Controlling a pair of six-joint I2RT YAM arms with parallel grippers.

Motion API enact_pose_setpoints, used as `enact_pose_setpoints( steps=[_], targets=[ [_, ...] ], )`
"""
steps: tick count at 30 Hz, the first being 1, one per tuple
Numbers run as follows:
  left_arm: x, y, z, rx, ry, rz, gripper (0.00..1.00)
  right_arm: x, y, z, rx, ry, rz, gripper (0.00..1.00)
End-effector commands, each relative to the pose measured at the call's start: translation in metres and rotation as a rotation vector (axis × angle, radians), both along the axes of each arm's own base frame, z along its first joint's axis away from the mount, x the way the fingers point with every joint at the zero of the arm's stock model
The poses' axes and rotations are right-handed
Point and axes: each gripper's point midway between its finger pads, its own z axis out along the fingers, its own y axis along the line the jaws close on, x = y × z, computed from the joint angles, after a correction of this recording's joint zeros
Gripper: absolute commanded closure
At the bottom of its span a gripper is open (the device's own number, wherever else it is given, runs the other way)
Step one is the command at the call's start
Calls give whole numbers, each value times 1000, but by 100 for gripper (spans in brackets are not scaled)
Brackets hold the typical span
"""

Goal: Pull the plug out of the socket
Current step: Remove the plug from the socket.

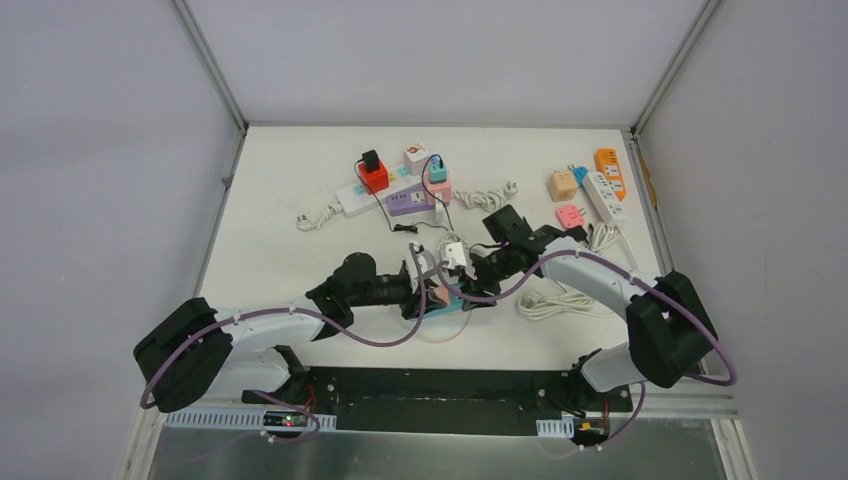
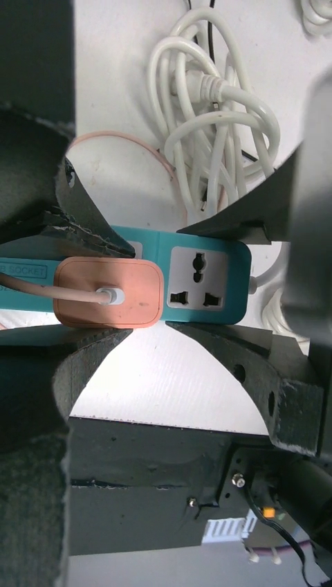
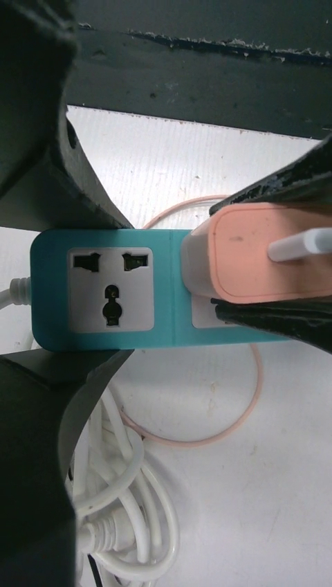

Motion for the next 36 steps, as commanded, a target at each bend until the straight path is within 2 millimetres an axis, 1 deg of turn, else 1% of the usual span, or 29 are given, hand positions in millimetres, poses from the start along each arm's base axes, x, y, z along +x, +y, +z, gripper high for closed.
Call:
enact_pose_setpoints(
  steps=[1, 5, 6, 9, 11, 12, 14, 15, 16, 17, 18, 21, 23, 25, 27, 28, 29, 31, 33, 34, 36],
  targets=[
    [3, -7, 8, 57, -97, 5, 100, 2, 5, 10, 29, 4, 3, 100],
    [5, -5, 14, -11, -53, 29, 100, 2, 5, 9, 27, 7, 2, 100],
    [8, -4, 22, -60, -43, 33, 100, 2, 5, 9, 27, 7, 3, 100],
    [12, 1, 34, -170, 38, 24, 100, 1, 5, 9, 27, 8, 3, 100],
    [11, 1, 35, -188, 59, 9, 100, 1, 5, 8, 27, 7, 4, 100],
    [11, 0, 34, -182, 59, 0, 100, 1, 5, 9, 27, 8, 3, 100],
    [13, -4, 27, -133, 51, 0, 100, 1, 5, 9, 27, 7, 3, 100],
    [13, -7, 21, -77, 22, 3, 100, 2, 5, 9, 28, 6, 2, 100],
    [10, -10, 9, 20, -55, 4, 100, 2, 5, 9, 27, 6, 3, 100],
    [6, -13, 2, 99, -118, 12, 100, 2, 5, 9, 26, 6, 3, 100],
    [0, -16, -1, 141, -149, 5, 100, 2, 5, 9, 26, 6, 2, 100],
    [5, -13, 1, 140, -155, 46, 100, 2, 5, 9, 25, 7, 2, 100],
    [7, -12, 7, 80, -107, 71, 100, 2, 5, 8, 23, 7, 2, 100],
    [9, -9, 19, -40, -7, 62, 100, 2, 5, 8, 24, 7, 2, 100],
    [14, -5, 35, -175, 83, 39, 100, 2, 5, 8, 23, 10, 2, 100],
    [13, -5, 45, -231, 91, 15, 100, 2, 5, 8, 23, 10, 2, 100],
    [14, -4, 46, -247, 100, 14, 100, 2, 5, 8, 23, 9, 1, 100],
    [15, -5, 40, -221, 93, 14, 100, 2, 5, 8, 23, 8, 1, 100],
    [17, -5, 29, -153, 50, 36, 100, 2, 5, 9, 25, 4, 0, 100],
    [11, -7, 22, -104, 15, 34, 100, 2, 5, 9, 25, 4, 0, 100],
    [4, -9, 15, 0, -110, 34, 100, 2, 5, 9, 23, 6, -1, 100]
  ],
)
